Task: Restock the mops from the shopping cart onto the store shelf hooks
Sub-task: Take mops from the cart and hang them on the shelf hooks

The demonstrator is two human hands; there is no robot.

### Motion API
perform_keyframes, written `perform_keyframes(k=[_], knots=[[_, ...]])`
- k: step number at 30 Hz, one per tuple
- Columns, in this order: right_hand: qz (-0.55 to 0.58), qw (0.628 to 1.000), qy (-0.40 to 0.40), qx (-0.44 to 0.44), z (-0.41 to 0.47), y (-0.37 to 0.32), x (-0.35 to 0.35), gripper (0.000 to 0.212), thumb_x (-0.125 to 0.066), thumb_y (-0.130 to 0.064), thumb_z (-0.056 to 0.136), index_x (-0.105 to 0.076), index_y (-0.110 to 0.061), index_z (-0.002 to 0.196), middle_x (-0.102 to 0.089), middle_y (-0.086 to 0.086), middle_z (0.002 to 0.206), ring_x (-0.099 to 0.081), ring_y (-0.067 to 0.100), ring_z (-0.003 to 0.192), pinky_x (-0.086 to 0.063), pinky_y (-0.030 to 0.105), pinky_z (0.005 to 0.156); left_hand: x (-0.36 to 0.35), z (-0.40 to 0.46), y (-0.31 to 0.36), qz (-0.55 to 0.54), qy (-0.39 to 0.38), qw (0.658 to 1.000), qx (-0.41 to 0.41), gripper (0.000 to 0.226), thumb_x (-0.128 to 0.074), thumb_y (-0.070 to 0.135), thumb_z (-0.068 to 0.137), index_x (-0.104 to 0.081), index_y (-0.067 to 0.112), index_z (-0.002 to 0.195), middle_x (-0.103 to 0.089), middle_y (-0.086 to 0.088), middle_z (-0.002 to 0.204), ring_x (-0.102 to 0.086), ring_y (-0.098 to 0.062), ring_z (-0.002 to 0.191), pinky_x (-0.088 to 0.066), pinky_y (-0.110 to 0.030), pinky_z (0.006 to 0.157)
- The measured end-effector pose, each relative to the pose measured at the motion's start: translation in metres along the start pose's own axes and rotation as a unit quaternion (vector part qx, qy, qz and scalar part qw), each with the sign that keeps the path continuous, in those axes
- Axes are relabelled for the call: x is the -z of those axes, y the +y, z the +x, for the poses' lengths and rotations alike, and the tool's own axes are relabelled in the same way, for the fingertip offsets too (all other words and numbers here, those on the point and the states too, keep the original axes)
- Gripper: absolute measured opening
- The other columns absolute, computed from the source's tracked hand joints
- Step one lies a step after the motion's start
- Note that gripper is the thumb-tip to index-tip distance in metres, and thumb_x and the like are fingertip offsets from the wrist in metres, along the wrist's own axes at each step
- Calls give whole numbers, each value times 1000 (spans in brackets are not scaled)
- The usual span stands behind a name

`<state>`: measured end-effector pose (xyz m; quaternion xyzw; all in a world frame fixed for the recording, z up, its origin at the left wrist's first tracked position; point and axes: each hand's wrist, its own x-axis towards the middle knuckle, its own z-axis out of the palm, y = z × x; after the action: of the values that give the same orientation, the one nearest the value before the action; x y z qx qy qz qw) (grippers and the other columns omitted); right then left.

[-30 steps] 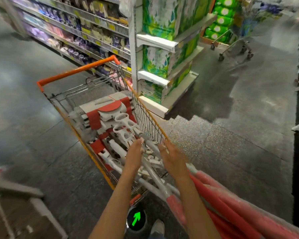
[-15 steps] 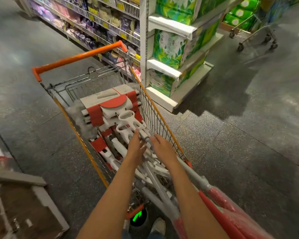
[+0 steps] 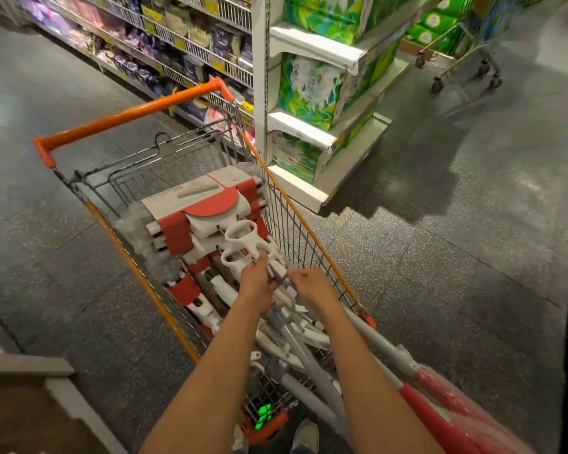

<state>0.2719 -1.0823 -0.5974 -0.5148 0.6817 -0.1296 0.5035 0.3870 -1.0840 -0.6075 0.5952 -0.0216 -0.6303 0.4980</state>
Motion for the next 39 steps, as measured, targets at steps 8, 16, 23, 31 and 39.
perform_keyframes(k=[8, 16, 23, 31, 39], knots=[[-77, 995, 48, 29, -16, -28, 1, 34, -58, -36, 97, -69, -22, 68, -56, -4, 56, -51, 14, 52, -43, 30, 57, 7, -14, 19, -17, -10, 1000, -6, 25, -51, 25, 105, -62, 3, 106, -69, -13, 87, -68, -27, 80, -60, -37, 65], [-135, 982, 128, 31, -42, -61, 5, 36, -61, -53, 93, -77, -23, 80, -64, -6, 62, -61, 14, 58, -47, 27, 58, 11, -36, 40, -63, -43, 997, -11, 24, -50, 24, 106, -61, 3, 104, -66, -20, 99, -67, -32, 85, -59, -46, 72], [-128, 974, 176, 59, -74, -82, 7, 33, -62, -54, 92, -79, -27, 84, -66, -7, 61, -57, 12, 53, -52, 30, 62, 20, -59, 58, -28, -89, 994, -57, 28, -51, 24, 105, -62, -1, 99, -69, -11, 73, -69, -21, 66, -58, -34, 56], [-125, 954, 253, 102, -128, -113, 24, 28, -62, -55, 91, -79, -33, 92, -70, -12, 69, -64, 9, 64, -50, 26, 62, 16, -103, 90, 20, -170, 978, -119, 31, -53, 24, 104, -65, -5, 110, -75, -17, 90, -74, -25, 79, -59, -30, 63], [-106, 936, 307, 132, -210, -140, 71, 31, -58, -55, 93, -79, -32, 88, -71, -10, 70, -63, 8, 62, -39, 24, 52, -14, -181, 116, 11, -272, 946, -176, 23, -56, 22, 102, -68, 2, 102, -75, -14, 91, -73, -26, 86, -62, -37, 76]])
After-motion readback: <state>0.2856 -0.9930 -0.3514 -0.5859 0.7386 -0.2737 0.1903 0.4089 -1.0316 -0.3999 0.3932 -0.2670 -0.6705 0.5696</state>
